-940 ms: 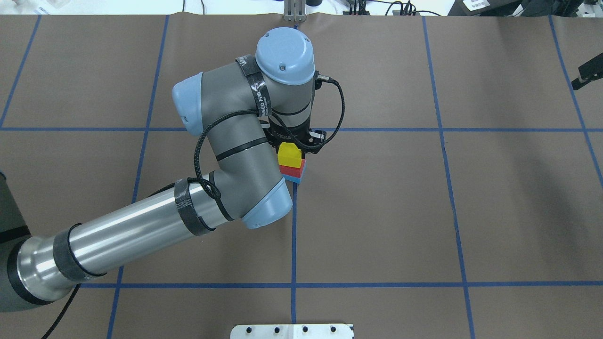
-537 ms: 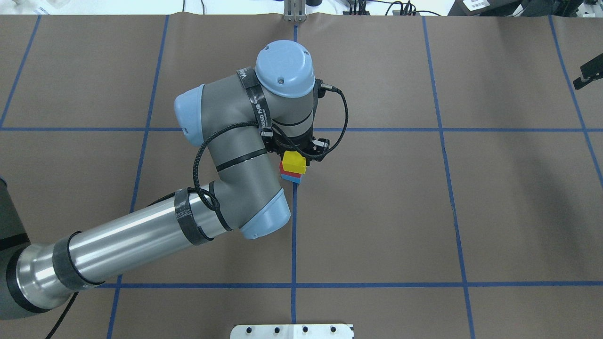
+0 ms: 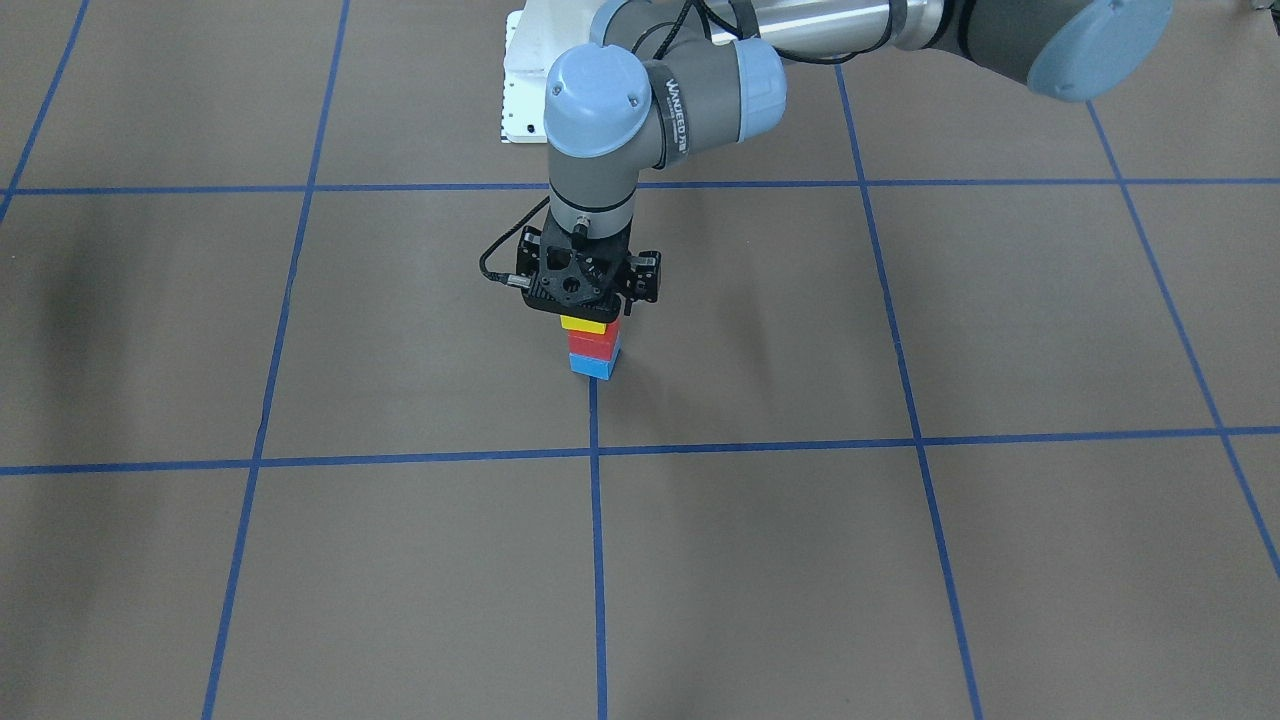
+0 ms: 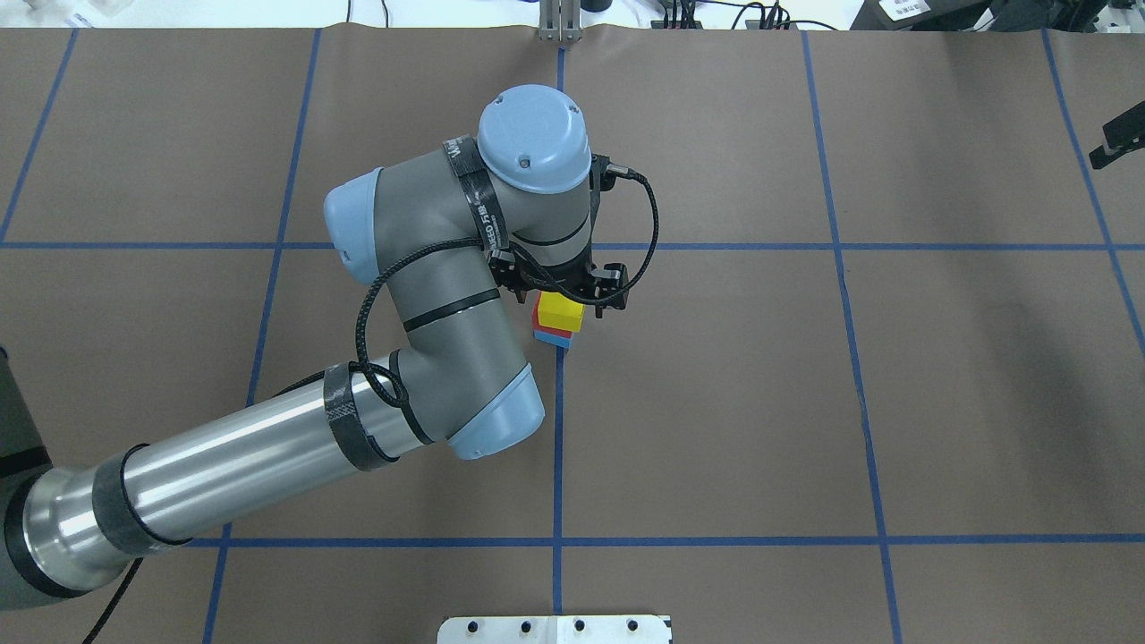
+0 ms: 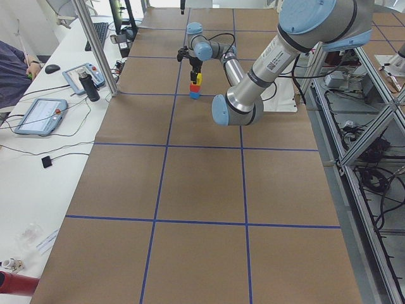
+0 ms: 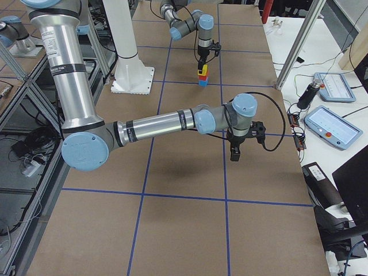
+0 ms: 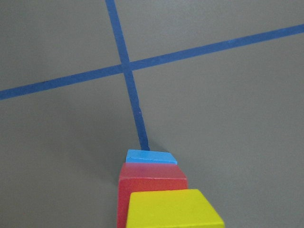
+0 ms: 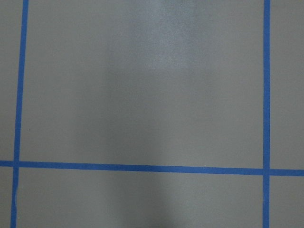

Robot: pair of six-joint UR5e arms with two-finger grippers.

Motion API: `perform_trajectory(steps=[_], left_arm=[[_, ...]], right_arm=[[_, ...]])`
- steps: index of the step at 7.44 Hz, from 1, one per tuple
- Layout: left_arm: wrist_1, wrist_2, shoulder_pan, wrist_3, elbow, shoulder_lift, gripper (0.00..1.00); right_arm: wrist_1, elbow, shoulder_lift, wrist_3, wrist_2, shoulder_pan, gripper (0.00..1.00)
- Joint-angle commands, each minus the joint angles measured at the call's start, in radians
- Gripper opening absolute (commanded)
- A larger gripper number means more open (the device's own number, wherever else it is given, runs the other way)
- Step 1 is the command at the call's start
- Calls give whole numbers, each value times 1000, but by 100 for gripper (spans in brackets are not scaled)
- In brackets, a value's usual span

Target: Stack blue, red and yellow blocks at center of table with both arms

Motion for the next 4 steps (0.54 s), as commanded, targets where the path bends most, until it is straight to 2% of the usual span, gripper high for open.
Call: perform_trajectory(steps=[1, 2, 3, 4], left_arm=[[90, -22, -64, 11, -92, 1, 100], [185, -72, -126, 27, -198, 36, 100], [219, -111, -202, 113, -361, 167, 100], [216, -151, -297, 281, -506, 364, 100]], right_arm=[[-1, 0, 1, -14, 0, 14, 100], [-2, -2, -3, -43, 3, 35, 100], [-6, -14, -22, -107, 20, 63, 100], [-3, -11, -57, -121, 29, 98, 100]])
